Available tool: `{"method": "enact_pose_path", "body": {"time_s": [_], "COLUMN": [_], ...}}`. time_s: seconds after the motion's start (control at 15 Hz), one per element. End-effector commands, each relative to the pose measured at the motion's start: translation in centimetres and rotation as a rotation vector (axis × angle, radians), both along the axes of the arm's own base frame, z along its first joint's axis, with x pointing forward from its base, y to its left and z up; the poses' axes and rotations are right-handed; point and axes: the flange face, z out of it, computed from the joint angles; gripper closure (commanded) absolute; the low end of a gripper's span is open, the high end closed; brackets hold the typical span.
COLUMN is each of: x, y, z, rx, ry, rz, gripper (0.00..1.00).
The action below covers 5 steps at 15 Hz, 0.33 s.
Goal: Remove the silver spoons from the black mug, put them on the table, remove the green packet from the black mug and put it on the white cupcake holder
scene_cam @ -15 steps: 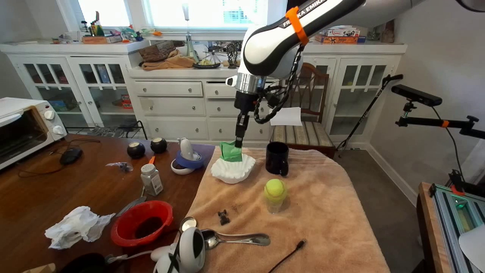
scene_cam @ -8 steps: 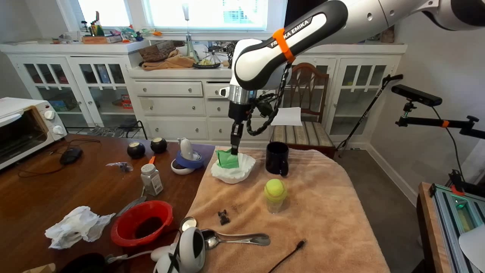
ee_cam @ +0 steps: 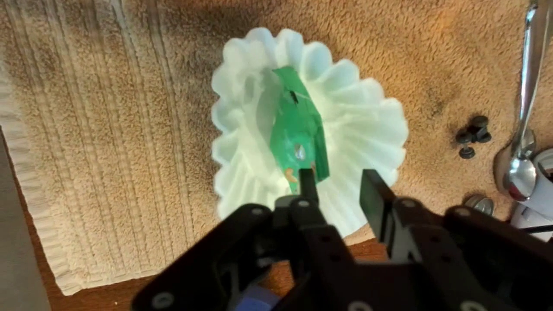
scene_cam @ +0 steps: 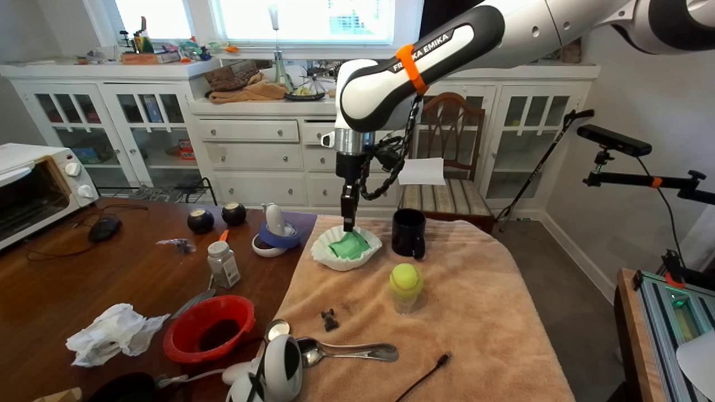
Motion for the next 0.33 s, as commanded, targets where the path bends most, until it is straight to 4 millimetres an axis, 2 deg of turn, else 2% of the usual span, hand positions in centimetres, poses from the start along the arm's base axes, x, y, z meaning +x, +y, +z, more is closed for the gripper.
{"method": "enact_pose_path", "body": {"time_s": [0.0,0.13,0.2,0.27], "x": [0.8,1.0,0.7,0.9], "y": [0.3,0.5,0.0,0.1], "z": [0.9,2.1,1.4,1.8], "rx": [-0.021,-0.022,-0.003,-0.003], "ry": [-0.015,-0.05,-0.031,-0.038], "rz": [-0.013,-0.018,-0.008,-0.008], "gripper": [0.35,0.21,0.38,0.31]}}
